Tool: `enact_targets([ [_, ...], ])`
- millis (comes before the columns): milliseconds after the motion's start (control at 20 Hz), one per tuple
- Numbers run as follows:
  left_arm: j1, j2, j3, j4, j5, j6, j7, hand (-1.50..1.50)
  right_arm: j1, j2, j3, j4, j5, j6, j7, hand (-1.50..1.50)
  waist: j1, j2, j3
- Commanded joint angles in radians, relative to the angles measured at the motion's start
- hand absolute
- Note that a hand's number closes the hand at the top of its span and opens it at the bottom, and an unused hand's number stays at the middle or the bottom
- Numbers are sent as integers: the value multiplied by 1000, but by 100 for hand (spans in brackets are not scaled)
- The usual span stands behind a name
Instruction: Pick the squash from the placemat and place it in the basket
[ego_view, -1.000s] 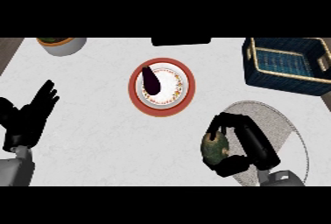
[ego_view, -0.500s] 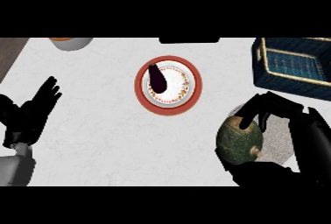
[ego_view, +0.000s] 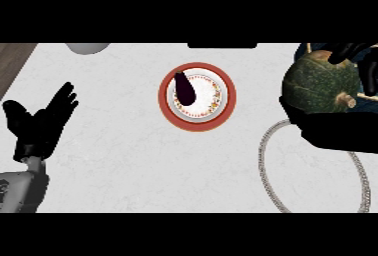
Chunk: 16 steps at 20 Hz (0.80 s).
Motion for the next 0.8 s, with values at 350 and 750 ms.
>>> enact_targets([
  [350, -5, -19, 6, -7, -13, -8, 0, 0, -119, -174, -141, 369, 129, -23, -162, 150, 6, 5, 1],
  [750, -15, -33, 7, -42, -28, 1, 46, 0, -75, -259, -299, 604, 40, -53, -420, 150, 2, 3, 2],
])
